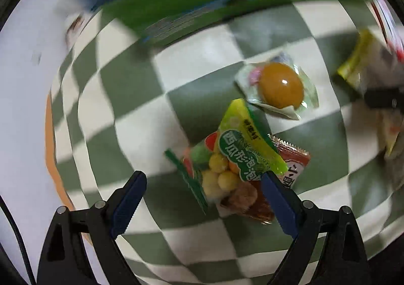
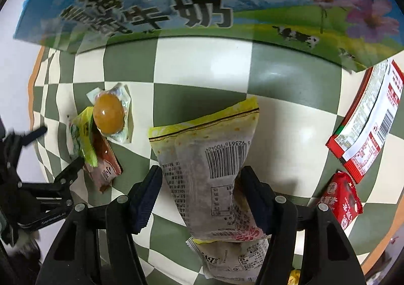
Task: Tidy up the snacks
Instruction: 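Grasp the green PaoPaoTang candy bag with the left tool while the right tool grasps a white bread bag, then carry the candy bag and bread bag into the box and open both tools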
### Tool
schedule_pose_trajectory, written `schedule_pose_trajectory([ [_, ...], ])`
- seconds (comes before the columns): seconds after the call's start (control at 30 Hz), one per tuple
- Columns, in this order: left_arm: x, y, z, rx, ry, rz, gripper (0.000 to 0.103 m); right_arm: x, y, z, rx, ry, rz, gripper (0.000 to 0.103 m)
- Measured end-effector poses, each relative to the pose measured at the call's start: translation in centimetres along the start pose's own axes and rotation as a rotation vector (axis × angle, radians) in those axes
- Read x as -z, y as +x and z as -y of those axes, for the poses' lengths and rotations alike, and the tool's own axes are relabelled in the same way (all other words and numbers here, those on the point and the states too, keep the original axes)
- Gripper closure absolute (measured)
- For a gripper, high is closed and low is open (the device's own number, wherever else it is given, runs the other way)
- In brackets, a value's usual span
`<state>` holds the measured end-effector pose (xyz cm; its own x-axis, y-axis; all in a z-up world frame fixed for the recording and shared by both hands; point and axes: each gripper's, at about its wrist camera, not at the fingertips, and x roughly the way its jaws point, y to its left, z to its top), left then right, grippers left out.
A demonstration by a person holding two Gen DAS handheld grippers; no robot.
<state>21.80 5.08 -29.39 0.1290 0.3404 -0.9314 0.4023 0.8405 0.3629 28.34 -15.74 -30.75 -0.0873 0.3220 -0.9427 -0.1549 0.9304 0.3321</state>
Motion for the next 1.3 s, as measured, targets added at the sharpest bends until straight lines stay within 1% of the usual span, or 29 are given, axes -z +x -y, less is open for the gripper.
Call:
schedule_pose_trajectory([
  [0.03,-0.4,0.2,0.5,-0.012,0.049,-0.007,0.01,0.0,0.1,-0.1,0.008,-0.007,0.0,0.036],
  [0.07,-0.7,0.3,0.7,-0.024,0.067,-0.008,0.01,0.2,0.2,-0.1,0.015,-0.012,-0.001,0.036],
  [0.1,-1.2,0.4,0.7,-0.042,0.071,-0.009,0.01,0.3,0.3,-0.2,0.017,-0.013,-0.003,0.036],
  [0.13,-1.7,0.6,0.4,-0.048,0.053,-0.012,0.01,0.4,0.4,-0.4,0.014,-0.011,-0.005,0.036],
  [0.17,-2.1,0.8,-0.1,-0.04,0.022,-0.017,0.01,0.6,0.5,-0.6,0.011,-0.008,-0.004,0.036],
  [0.2,-2.4,1.0,-0.7,-0.031,-0.021,-0.023,0.01,0.3,1.2,-2.0,0.013,-0.007,-0.003,0.036],
  [0.23,-2.9,1.2,-1.9,0.002,-0.098,-0.032,0.01,0.4,1.2,-2.0,0.013,-0.005,0.0,0.036],
  [0.3,-3.1,1.6,-3.5,0.048,-0.202,-0.05,0.01,0.6,1.4,-2.0,0.003,0.011,0.003,0.036],
  [0.33,-3.0,1.9,-4.6,0.088,-0.268,-0.062,0.01,0.8,1.5,-2.1,0.001,0.017,0.003,0.036],
  [0.4,-2.6,2.0,-5.4,0.151,-0.315,-0.073,0.01,0.8,1.6,-1.8,-0.004,0.032,0.004,0.036],
  [0.43,-2.3,1.9,-5.5,0.181,-0.319,-0.07,0.01,0.9,1.6,-1.6,-0.012,0.044,0.003,0.036],
  [0.5,-1.8,2.0,-5.3,0.207,-0.294,-0.072,0.01,0.7,1.6,-1.2,-0.029,0.063,0.0,0.033],
  [0.57,-1.0,2.3,-4.4,0.214,-0.258,-0.087,0.01,0.8,1.7,-0.7,-0.039,0.079,0.0,0.031],
  [0.67,-0.2,3.1,-3.3,0.234,-0.263,-0.11,0.01,0.2,1.7,-0.7,-0.028,0.092,0.003,0.031],
  [0.7,-0.1,3.3,-3.1,0.236,-0.276,-0.107,0.022,0.3,1.8,-0.8,-0.022,0.092,0.006,0.031],
  [0.73,0.1,4.0,-3.9,0.247,-0.308,-0.102,0.044,0.3,1.9,-0.9,-0.012,0.092,0.012,0.031],
  [0.77,0.4,4.1,-4.0,0.26,-0.339,-0.106,0.052,0.4,1.9,-1.0,-0.005,0.098,0.022,0.035],
  [0.8,0.0,4.1,-4.2,0.27,-0.374,-0.11,0.052,0.5,1.8,-1.1,-0.002,0.108,0.034,0.035],
  [0.83,0.7,4.2,-4.5,0.284,-0.437,-0.112,0.052,0.2,2.2,-2.1,-0.003,0.12,0.042,0.037],
  [0.87,1.2,4.3,-4.8,0.297,-0.483,-0.118,0.052,0.2,2.1,-2.1,-0.019,0.144,0.048,0.038],
  [0.9,2.0,4.5,-5.1,0.316,-0.53,-0.126,0.052,0.2,2.0,-2.0,-0.067,0.177,0.053,0.038],
  [0.93,2.9,4.9,-5.3,0.353,-0.593,-0.135,0.052,0.1,2.0,-2.2,-0.105,0.201,0.056,0.038],
  [0.97,3.3,5.2,-5.5,0.373,-0.622,-0.137,0.052,0.0,2.0,-2.2,-0.153,0.227,0.059,0.038],
  [1.0,3.6,5.5,-5.5,0.389,-0.638,-0.139,0.052,-0.1,2.1,-2.4,-0.174,0.231,0.051,0.038],
  [1.03,3.9,5.9,-5.4,0.394,-0.634,-0.142,0.051,-0.2,2.2,-2.7,-0.171,0.221,0.041,0.037],
  [1.07,4.1,6.1,-5.3,0.391,-0.626,-0.143,0.051,-0.2,2.4,-2.9,-0.16,0.212,0.036,0.035],
  [1.13,4.5,6.8,-5.4,0.377,-0.605,-0.144,0.051,-0.2,2.5,-3.6,-0.119,0.177,0.031,0.03],
  [1.27,4.2,6.4,-4.8,0.342,-0.612,-0.124,0.052,0.3,3.1,-5.2,-0.046,0.125,0.013,0.03],
  [1.3,2.9,6.1,-3.9,0.336,-0.619,-0.118,0.052,0.5,3.3,-5.4,-0.032,0.119,0.021,0.03],
])
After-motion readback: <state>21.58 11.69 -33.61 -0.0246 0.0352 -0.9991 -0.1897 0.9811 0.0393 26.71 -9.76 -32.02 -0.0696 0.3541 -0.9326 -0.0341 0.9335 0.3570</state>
